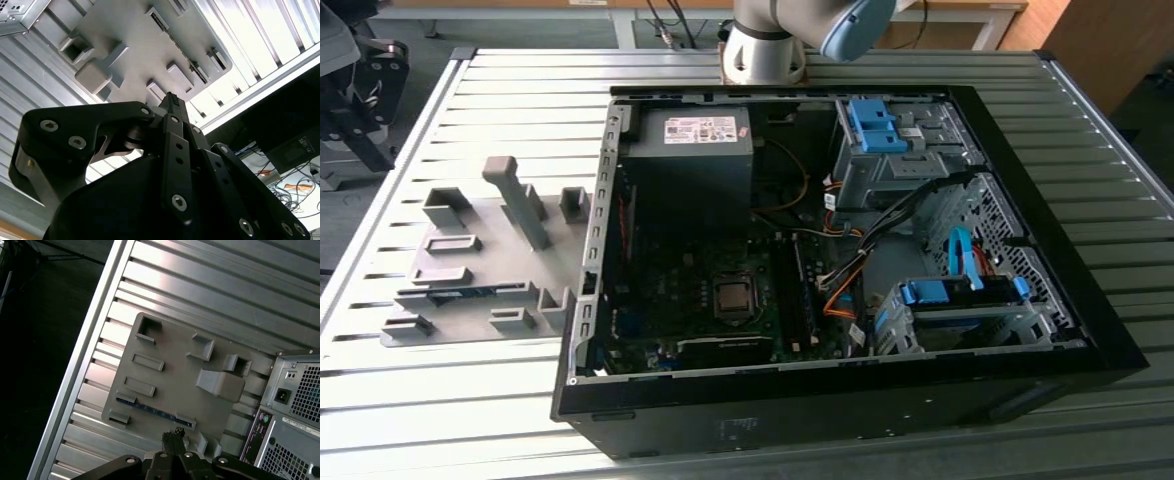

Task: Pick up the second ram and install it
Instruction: 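Pick up the second ram and move it above second insertion slot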

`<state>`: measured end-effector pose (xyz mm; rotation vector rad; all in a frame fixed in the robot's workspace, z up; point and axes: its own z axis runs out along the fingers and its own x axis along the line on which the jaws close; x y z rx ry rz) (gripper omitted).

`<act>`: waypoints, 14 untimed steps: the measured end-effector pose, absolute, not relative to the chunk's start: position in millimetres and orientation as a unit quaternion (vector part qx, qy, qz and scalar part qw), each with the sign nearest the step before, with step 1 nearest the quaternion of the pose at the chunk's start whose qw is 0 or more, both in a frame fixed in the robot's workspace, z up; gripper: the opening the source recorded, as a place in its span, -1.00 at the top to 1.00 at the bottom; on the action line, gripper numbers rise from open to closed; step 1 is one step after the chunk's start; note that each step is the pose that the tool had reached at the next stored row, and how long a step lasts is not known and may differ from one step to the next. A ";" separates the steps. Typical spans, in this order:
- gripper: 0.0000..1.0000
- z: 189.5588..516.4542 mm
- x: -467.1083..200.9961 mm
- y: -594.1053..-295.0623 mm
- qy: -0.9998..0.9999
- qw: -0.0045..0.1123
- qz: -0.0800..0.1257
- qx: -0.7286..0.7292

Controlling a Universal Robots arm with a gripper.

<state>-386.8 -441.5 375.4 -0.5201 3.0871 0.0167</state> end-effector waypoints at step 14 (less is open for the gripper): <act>0.79 375.4 -386.8 -441.5 0.976 0.005 0.006 -0.218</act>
